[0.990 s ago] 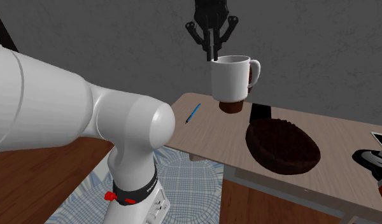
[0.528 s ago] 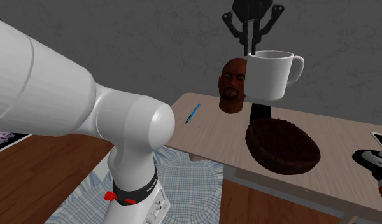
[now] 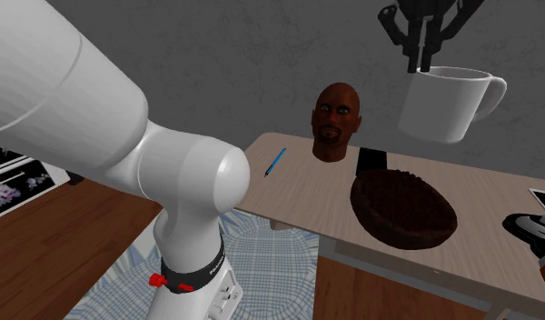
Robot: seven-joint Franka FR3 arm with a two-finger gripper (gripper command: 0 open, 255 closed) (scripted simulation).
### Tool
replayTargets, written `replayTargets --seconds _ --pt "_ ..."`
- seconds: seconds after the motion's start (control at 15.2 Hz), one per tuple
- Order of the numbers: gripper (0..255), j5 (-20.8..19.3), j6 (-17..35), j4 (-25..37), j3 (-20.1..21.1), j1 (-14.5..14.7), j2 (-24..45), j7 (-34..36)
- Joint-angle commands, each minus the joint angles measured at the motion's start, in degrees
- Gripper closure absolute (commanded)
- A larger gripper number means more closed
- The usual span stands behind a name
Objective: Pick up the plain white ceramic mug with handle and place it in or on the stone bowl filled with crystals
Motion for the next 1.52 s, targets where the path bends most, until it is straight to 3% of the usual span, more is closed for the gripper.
replayTargets --seconds 0.0,1.45 --pt "255 -0.36 1.42 -0.69 -1.00 0.05 0.42 -0.31" --pt "255 -4.45 16.51 -17.59 -5.95 -1.23 -1.34 4.02"
